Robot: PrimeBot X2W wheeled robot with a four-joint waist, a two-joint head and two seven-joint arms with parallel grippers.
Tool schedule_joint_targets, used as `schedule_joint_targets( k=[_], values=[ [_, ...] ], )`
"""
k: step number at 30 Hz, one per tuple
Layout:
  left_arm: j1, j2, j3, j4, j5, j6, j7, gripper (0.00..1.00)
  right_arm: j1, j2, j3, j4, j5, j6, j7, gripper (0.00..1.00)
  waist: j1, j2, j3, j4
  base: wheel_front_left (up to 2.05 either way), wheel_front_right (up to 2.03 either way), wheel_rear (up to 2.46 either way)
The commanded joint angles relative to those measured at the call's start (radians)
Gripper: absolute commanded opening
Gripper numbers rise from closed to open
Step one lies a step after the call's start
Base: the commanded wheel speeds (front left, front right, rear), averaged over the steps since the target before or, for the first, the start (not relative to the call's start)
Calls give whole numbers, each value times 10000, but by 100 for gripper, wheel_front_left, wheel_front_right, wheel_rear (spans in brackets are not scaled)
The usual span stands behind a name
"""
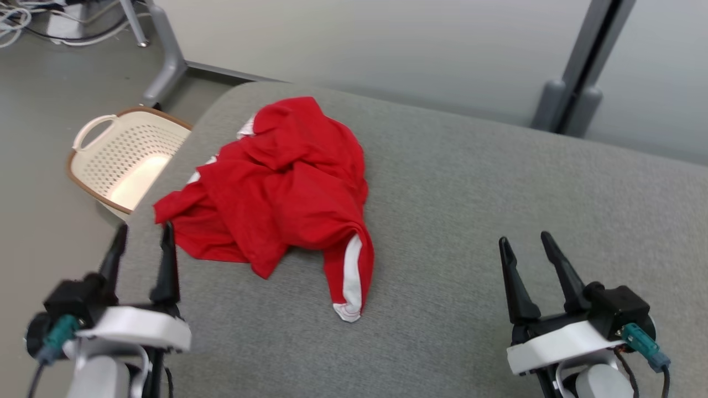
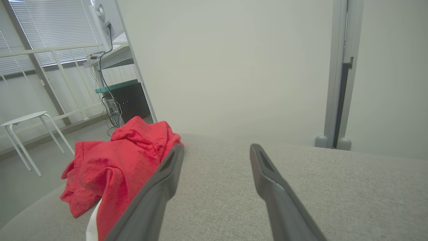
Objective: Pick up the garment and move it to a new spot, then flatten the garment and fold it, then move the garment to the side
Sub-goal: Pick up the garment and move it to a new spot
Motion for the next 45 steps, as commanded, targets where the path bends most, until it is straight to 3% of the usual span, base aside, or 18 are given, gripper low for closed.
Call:
schedule_joint_targets(
  k=[1,5,10,22,25,29,33,34,35,41,45],
  values=[
    [-266,100,75,17,-67,-17,-3,100,-97,-30,-46,-14,-121,1,-11,100,0,0,536,-521,0,0,0],
    [-1355,631,-38,730,-140,-126,358,100,-444,-32,-299,-239,-461,1,-12,100,0,0,1088,-1066,0,0,0],
    [-2949,1253,-540,1792,-821,-264,1863,100,-739,-85,-528,-487,-762,1,-11,100,0,0,1530,-1667,0,0,0],
    [-5652,2897,-2477,3037,-4074,-255,5468,100,-1285,-185,-281,-936,-1026,1,61,100,0,0,2650,-2820,0,0,0],
    [-6052,3161,-2610,3627,-4482,-258,6008,100,-1352,-170,-273,-945,-1073,1,38,100,0,0,2853,-3065,0,0,0],
    [-6499,3590,-2826,4518,-4253,-236,6238,100,-1427,-134,-205,-928,-1055,1,13,100,0,0,3038,-3318,0,0,0],
    [-6804,3574,-2932,5320,-4176,-208,6209,100,-1462,-115,-182,-895,-1051,1,-10,100,0,0,3115,-3473,0,0,0],
    [-6934,3565,-2975,5555,-4283,-226,6107,67,-1477,-105,-172,-869,-1059,1,-9,100,0,0,3117,-3524,0,0,0],
    [-6991,3539,-2976,5625,-4334,-236,5986,0,-1482,-106,-186,-851,-1063,1,-13,100,0,0,3110,-3539,0,0,0],
    [-7134,3501,-3252,5562,-4570,-251,5248,0,-1410,-80,-218,-685,-1021,1,-23,100,0,0,2855,-3508,0,0,0],
    [-7214,3571,-3356,5152,-4834,-255,4188,0,-1296,-58,-140,-546,-925,1,-24,100,0,0,2446,-3417,0,0,0]
  ],
)
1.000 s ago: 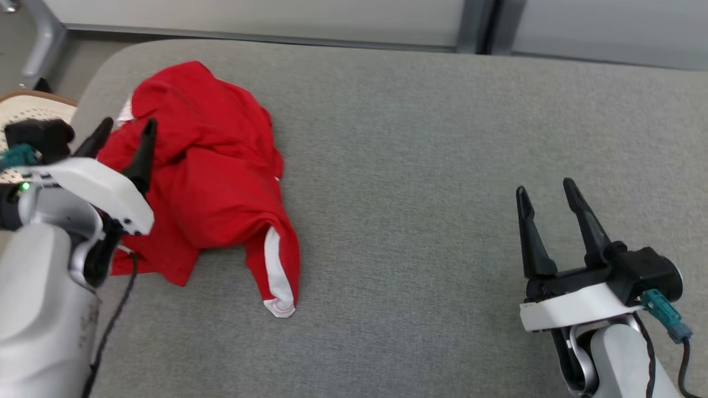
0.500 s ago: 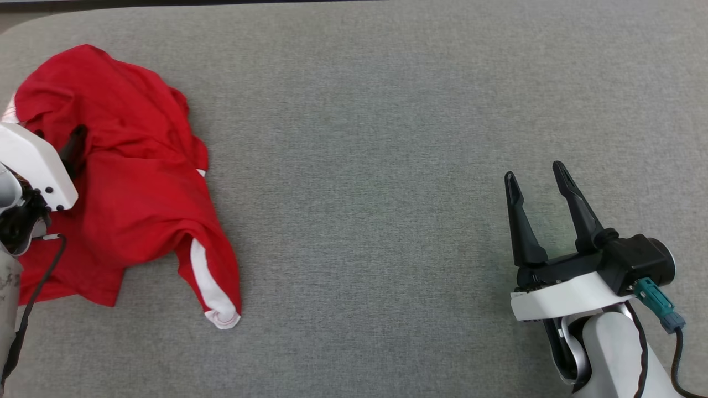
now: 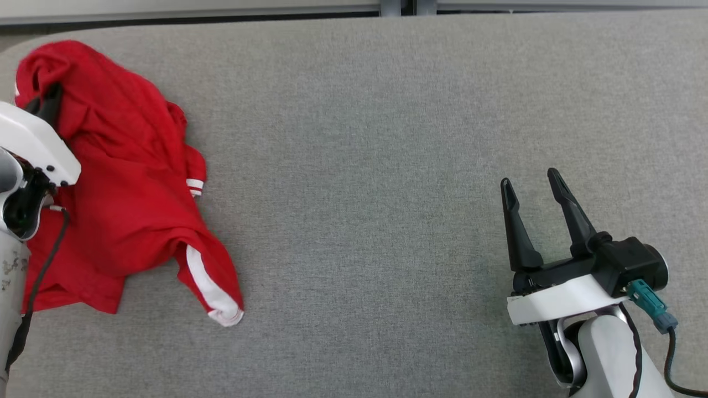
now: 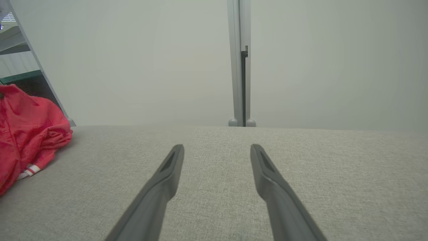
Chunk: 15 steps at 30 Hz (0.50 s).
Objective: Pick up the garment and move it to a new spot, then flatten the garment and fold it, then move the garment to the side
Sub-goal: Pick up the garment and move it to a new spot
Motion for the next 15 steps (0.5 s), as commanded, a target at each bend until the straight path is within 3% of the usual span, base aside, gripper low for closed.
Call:
schedule_joint_targets(
  k=[1,7,15],
  values=[
    [-187,88,-27,-157,-82,-11,-265,0,80,-7,20,29,74,1,-54,100,0,0,-259,75,0,0,0],
    [-215,94,-300,-1410,-458,-12,-1447,0,330,12,-11,108,281,1,-57,100,0,0,-1078,157,0,0,0],
    [80,50,-544,-3392,-698,114,-1473,0,643,21,-91,86,667,1,-39,100,0,0,-1809,12,0,0,0]
  ],
)
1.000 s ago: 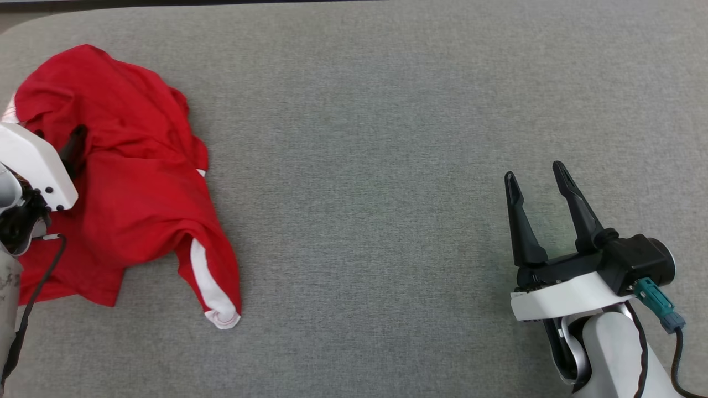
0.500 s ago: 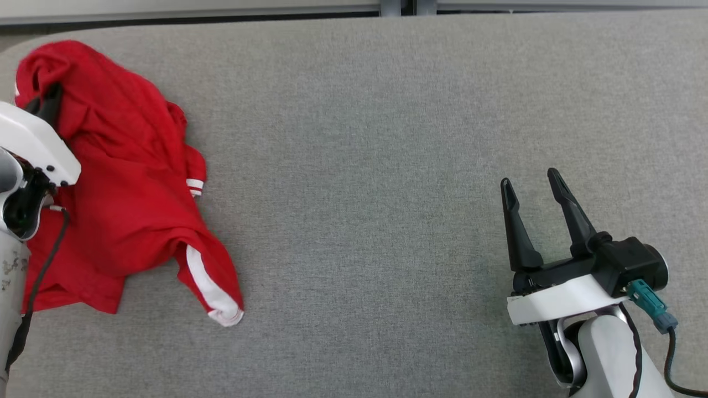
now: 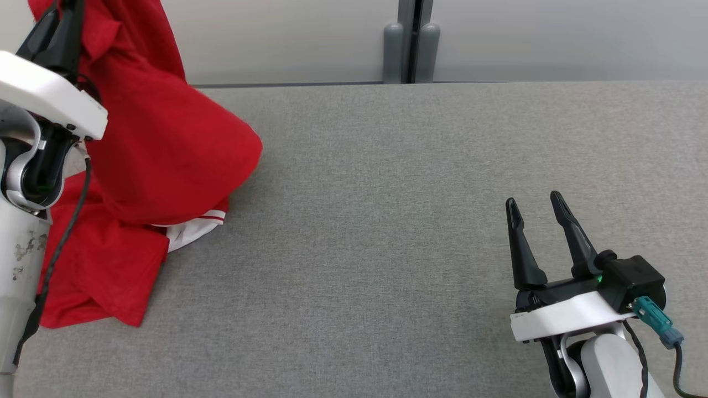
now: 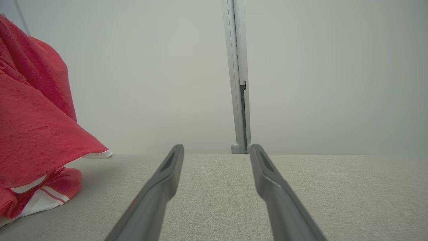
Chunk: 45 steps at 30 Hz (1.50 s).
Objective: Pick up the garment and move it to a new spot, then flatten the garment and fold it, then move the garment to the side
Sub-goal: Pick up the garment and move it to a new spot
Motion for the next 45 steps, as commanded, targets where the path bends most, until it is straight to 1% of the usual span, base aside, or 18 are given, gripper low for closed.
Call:
schedule_joint_targets(
  k=[1,6,11,15,20,24,25,28,30,33,37,38,39,42,45],
  values=[
    [70,-35,-24,-281,-5,100,31,0,133,-11,-40,-28,72,1,-10,100,0,0,-140,-124,0,0,0],
    [256,-93,-131,-1488,47,534,342,0,188,-11,-84,-108,229,1,-11,100,0,0,-307,-479,0,0,0],
    [422,-181,-361,-2410,191,927,698,0,142,-10,-97,-183,332,1,-11,100,0,0,-318,-1069,0,0,0],
    [502,-502,-671,-2875,236,1080,901,0,26,-11,-71,-256,447,2,-11,100,0,0,-215,-1713,0,0,0],
    [449,-1217,-1270,-3018,279,1100,998,0,-86,-11,-49,-309,568,2,-12,100,0,0,9,-2624,0,0,0],
    [194,-1889,-1822,-2740,367,975,1044,0,-235,-9,32,-371,756,2,-12,100,0,0,267,-3427,0,0,0],
    [194,-1889,-1822,-2740,367,975,1044,0,-235,-9,32,-371,756,2,-12,100,0,0,267,-3427,0,0,0],
    [-48,-2267,-2166,-2255,480,895,1089,0,-314,-12,113,-421,910,1,-12,100,0,0,492,-4013,0,0,0],
    [-237,-2387,-2306,-1773,575,868,1051,0,-374,-7,223,-448,1014,1,-12,100,0,0,636,-4419,0,0,0],
    [-627,-2391,-2455,-852,895,814,864,0,-458,-9,376,-482,1222,1,-12,100,0,0,852,-4961,0,0,0],
    [-1096,-2522,-2601,561,1165,646,437,0,-424,-5,516,-508,1409,1,-12,100,0,0,1053,-5396,0,0,0],
    [-1220,-2571,-2607,890,1193,596,308,33,-419,-7,525,-514,1440,1,-12,100,0,0,1096,-5448,0,0,0],
    [-1323,-2604,-2650,1240,1235,554,222,100,-416,-5,527,-518,1471,1,-12,100,0,0,1124,-5475,0,0,0],
    [-1725,-2578,-2650,2189,1381,517,-212,100,-440,-8,482,-540,1482,1,-12,100,0,0,1204,-5462,0,0,0],
    [-1923,-2627,-2549,2836,1306,397,-673,100,-435,-5,356,-550,1478,1,-12,100,0,0,1191,-5237,0,0,0]
  ],
)
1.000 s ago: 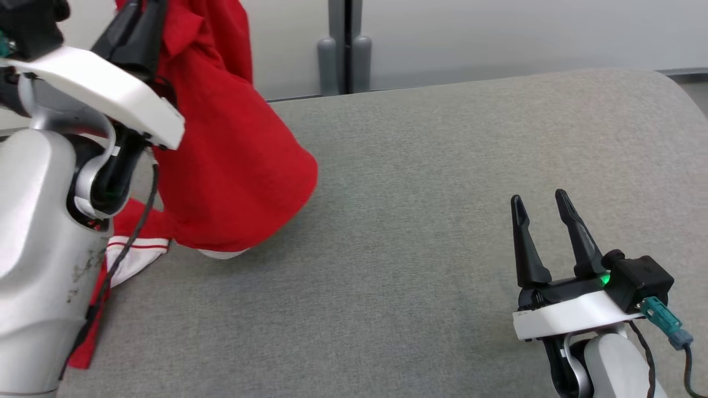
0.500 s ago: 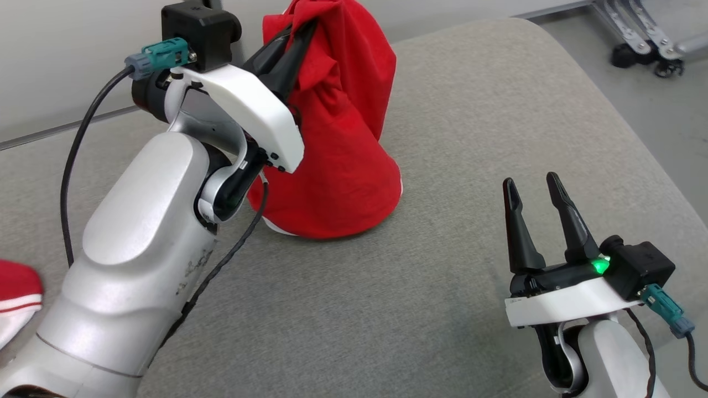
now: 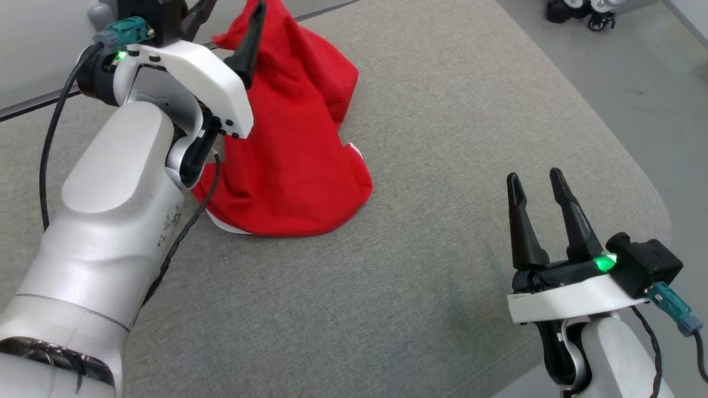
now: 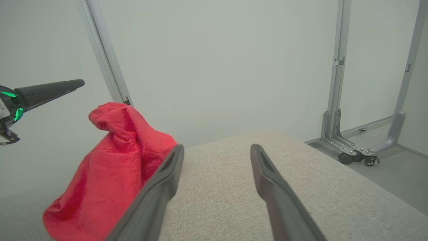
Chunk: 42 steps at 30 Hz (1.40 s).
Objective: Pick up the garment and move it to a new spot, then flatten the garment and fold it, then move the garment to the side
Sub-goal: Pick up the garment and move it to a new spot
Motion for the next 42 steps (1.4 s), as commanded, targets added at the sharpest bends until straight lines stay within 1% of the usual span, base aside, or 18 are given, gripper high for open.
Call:
schedule_joint_targets(
  k=[1,6,9,13,16,18,19,20,21,23,24,25,26,28,33,36,39,42],
  values=[
    [-177,63,70,259,-75,-131,-229,100,-68,-5,-58,-2,-9,1,-10,100,0,0,-50,263,0,0,0],
    [-36,210,213,759,-323,-339,-963,100,64,-12,-330,97,-295,2,-10,100,0,0,-355,1119,0,0,0],
    [372,178,364,801,-639,-455,-1403,100,178,-12,-631,164,-544,1,-10,100,0,0,-643,1861,0,0,0],
    [1005,428,396,555,-807,-523,-1845,100,340,-14,-815,300,-945,1,-10,100,0,0,-988,2862,0,0,0],
    [1899,324,450,128,-1169,-584,-2020,100,513,-14,-1007,404,-1253,1,-10,100,0,0,-1262,3571,0,0,0],
    [2668,241,199,-590,-1676,-596,-2067,100,598,-12,-1047,481,-1422,1,-10,100,0,0,-1435,3952,0,0,0],
    [3023,423,45,-912,-1766,-586,-2086,100,623,-20,-1055,500,-1486,1,-10,100,0,0,-1499,4117,0,0,0],
    [3752,736,-217,-1466,-1934,-580,-2118,100,718,-20,-1106,552,-1628,1,-10,100,0,0,-1634,4438,0,0,0],
    [4139,813,-269,-1688,-1926,-581,-2135,100,754,-8,-1100,572,-1698,1,-10,100,0,0,-1701,4563,0,0,0],
    [4829,752,41,-2171,-1814,-575,-2154,100,873,-23,-1161,624,-1763,1,-10,100,0,0,-1863,4778,0,0,0],
    [4829,752,41,-2171,-1814,-575,-2154,100,873,-23,-1161,624,-1763,1,-10,100,0,0,-1863,4778,0,0,0],
    [5239,614,278,-2507,-1687,-559,-2157,100,966,-37,-1231,644,-1799,-3,-10,100,0,0,-1945,4872,0,0,0],
    [5698,538,436,-2811,-1418,-559,-2146,100,1041,-35,-1275,647,-1786,-3,-10,100,0,0,-2008,4947,0,0,0],
    [6529,452,895,-3370,-873,-421,-2153,100,1150,-15,-1371,620,-1752,-1,-10,100,0,0,-2093,5070,0,0,0],
    [8145,-218,2257,-4683,555,-318,-2154,100,1428,-24,-1412,691,-1722,-3,-10,100,0,0,-2187,5159,0,0,0],
    [8696,-574,2901,-5045,1141,-406,-2150,100,1491,-18,-1445,726,-1683,-1,-10,100,0,0,-2187,5171,0,0,0],
    [8883,-772,3083,-5073,1581,-495,-2151,100,1464,-17,-1455,763,-1695,-1,-10,100,0,0,-2133,5196,0,0,0],
    [8829,-910,3206,-5055,1781,-568,-2151,100,1222,-23,-1597,888,-1494,-1,-10,100,0,0,-2016,5216,0,0,0]
  ],
)
